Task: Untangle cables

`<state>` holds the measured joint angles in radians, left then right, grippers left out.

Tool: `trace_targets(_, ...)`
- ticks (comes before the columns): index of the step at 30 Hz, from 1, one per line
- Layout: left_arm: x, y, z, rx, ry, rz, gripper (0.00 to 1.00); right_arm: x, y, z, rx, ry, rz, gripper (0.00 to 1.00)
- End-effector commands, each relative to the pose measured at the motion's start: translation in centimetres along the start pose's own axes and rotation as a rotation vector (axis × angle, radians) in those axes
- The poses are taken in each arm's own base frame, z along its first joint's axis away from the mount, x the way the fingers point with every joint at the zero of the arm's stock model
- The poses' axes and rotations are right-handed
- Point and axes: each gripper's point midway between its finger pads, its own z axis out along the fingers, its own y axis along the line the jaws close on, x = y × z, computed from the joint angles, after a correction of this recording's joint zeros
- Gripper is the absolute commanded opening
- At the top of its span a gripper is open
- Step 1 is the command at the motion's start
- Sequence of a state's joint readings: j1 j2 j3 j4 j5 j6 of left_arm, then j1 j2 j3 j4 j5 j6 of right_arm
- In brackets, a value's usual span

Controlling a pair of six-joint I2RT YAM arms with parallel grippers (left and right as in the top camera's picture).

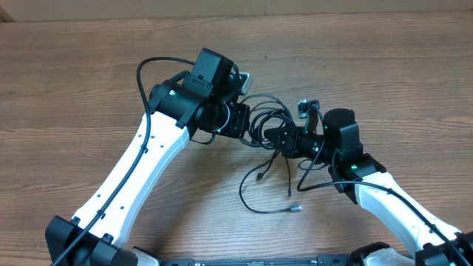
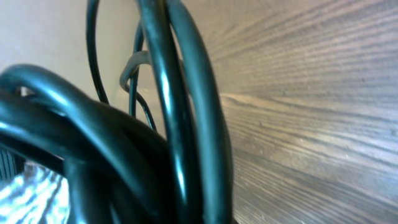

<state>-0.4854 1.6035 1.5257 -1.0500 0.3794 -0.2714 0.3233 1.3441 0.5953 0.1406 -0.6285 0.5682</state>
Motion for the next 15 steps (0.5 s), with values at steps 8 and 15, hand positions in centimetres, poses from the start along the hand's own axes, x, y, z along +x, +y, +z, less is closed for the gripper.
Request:
trace_targets(8,-1.3,-4.1,-0.5,0.077,-0.074,-0.013,0.21,-2.0,0.9,-0.1,-0.027,-0.075,0.150,0.04)
trace_targets(15,-1.7,-2.3,-0.2,-0.055,-0.117,-0.060,0.47,-2.0,1.0,-0.1,-0.028,-0.075,0.165,0.04)
